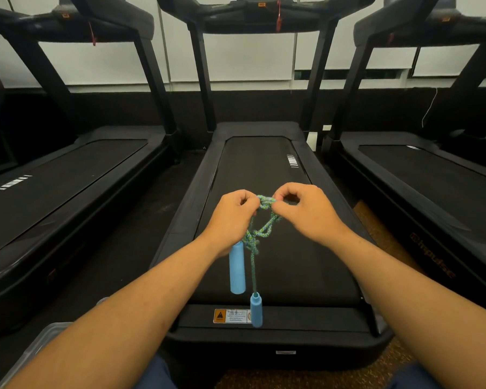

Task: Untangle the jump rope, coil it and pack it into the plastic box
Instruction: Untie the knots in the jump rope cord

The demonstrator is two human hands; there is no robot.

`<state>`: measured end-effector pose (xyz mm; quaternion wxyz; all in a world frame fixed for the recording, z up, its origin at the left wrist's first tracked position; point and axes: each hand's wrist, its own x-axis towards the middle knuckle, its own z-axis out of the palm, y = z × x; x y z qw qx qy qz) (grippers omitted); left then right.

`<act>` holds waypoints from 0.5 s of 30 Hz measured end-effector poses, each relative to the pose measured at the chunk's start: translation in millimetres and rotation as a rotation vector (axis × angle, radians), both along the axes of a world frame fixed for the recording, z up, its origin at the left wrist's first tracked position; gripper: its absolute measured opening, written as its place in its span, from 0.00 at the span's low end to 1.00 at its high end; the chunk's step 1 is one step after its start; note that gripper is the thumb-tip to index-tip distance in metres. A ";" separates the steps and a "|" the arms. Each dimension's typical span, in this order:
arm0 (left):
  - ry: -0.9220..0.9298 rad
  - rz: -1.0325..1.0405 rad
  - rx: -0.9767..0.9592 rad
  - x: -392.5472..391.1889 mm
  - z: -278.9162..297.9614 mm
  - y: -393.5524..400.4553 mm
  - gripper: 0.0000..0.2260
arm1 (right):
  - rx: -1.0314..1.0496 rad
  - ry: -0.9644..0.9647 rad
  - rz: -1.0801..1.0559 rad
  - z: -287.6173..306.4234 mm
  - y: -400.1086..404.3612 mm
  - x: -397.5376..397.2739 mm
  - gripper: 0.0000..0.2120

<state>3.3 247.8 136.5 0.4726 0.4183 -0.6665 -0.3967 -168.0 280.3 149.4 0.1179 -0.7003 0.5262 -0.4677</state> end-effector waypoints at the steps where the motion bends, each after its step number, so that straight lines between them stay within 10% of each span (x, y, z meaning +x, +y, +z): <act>1: -0.011 -0.004 0.001 -0.3 -0.2 0.4 0.12 | 0.018 -0.021 0.008 -2.0 -0.5 -0.9 0.03; 9: -0.117 0.001 -0.047 1.4 -1.0 0.4 0.11 | -0.100 0.334 0.043 -6.5 -4.4 1.0 0.07; 15: -0.072 0.030 -0.025 6.2 0.1 -5.8 0.10 | -0.025 0.107 0.106 -1.1 -2.6 -1.4 0.02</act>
